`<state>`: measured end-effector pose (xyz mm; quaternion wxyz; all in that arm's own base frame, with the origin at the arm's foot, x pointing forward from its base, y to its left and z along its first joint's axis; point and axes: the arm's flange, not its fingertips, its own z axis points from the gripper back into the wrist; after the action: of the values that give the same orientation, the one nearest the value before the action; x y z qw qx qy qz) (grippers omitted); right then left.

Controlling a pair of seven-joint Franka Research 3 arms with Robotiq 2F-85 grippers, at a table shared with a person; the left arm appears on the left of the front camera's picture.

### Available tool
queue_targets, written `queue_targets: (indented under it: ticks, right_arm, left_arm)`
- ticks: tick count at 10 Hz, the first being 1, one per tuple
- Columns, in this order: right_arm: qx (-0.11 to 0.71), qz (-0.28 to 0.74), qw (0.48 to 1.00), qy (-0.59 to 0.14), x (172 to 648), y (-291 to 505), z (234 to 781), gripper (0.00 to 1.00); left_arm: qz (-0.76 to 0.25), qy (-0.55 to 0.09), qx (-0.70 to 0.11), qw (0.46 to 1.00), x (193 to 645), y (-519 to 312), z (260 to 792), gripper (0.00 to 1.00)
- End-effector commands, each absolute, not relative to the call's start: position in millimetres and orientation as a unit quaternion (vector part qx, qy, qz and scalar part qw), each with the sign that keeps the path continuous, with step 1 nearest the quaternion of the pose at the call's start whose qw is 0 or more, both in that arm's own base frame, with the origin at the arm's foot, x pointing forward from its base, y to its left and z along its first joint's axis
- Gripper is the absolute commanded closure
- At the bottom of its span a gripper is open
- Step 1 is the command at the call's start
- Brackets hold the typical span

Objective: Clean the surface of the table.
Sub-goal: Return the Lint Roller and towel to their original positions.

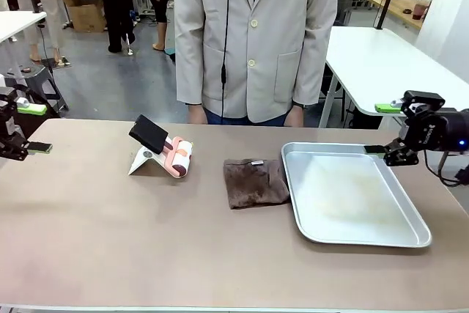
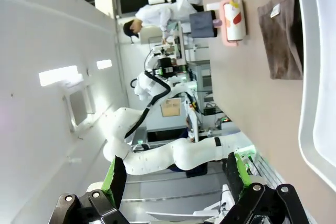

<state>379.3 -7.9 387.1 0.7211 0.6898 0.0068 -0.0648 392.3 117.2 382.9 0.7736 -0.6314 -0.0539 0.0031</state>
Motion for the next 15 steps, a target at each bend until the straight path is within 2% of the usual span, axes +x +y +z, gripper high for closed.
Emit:
queue_targets:
  ticks: [1, 2, 15]
  right_arm:
    - [0.684, -0.072, 0.725, -0.018, 384.2, -5.8, 377.8, 0.00]
    - [0.690, -0.065, 0.721, 0.007, 379.3, -7.9, 387.1, 0.00]
    - [0.690, -0.065, 0.721, 0.007, 379.3, -7.9, 387.1, 0.00]
  left_arm:
    - [0.017, -0.069, -0.649, 0.758, 400.0, 127.0, 386.1, 0.00]
    - [0.003, -0.054, -0.631, 0.774, 392.3, 117.2, 382.9, 0.00]
    - [0.003, -0.054, -0.631, 0.774, 392.3, 117.2, 382.9, 0.00]
